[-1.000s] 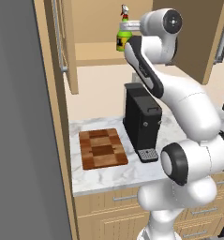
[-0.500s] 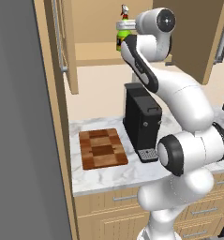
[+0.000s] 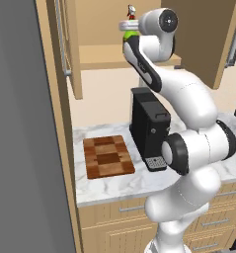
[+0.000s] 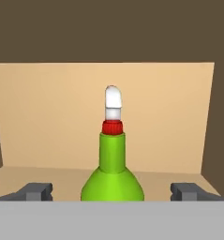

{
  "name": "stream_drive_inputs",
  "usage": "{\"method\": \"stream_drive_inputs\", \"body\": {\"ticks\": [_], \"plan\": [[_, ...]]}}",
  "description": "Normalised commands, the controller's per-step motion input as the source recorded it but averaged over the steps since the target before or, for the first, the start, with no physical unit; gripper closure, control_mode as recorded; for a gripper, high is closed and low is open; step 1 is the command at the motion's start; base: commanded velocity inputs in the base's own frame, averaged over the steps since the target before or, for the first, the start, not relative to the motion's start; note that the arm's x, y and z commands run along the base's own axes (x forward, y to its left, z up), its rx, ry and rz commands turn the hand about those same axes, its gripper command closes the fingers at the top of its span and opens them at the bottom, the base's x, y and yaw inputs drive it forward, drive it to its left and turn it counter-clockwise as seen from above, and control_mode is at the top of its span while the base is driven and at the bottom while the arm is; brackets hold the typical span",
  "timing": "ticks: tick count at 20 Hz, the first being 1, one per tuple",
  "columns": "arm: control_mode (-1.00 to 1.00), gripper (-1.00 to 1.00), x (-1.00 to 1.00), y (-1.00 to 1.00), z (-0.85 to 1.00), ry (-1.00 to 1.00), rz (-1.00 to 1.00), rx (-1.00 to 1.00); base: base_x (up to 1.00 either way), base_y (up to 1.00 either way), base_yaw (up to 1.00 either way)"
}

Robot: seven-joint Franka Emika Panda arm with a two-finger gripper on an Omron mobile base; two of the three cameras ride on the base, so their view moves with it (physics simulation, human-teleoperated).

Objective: Grab the spray bottle from the cabinet, then place it next to the cutting board for sanitizing. Then grab the dish brush from the countertop next to the sink and place it next to the cutting board.

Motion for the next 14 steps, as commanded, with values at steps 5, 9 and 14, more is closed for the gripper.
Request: {"method": "stream_drive_inputs", "body": {"ticks": [5, 9, 14], "plan": [[-1.00, -1.00, 0.31, 0.01, 0.00, 0.00, 0.00, 0.00, 0.00, 0.00, 0.00], [-1.00, -1.00, 0.29, 0.00, 0.00, 0.00, 0.00, 0.00, 0.00, 0.00, 0.00], [-1.00, -1.00, 0.31, 0.00, 0.00, 0.00, 0.00, 0.00, 0.00, 0.00, 0.00]]}}
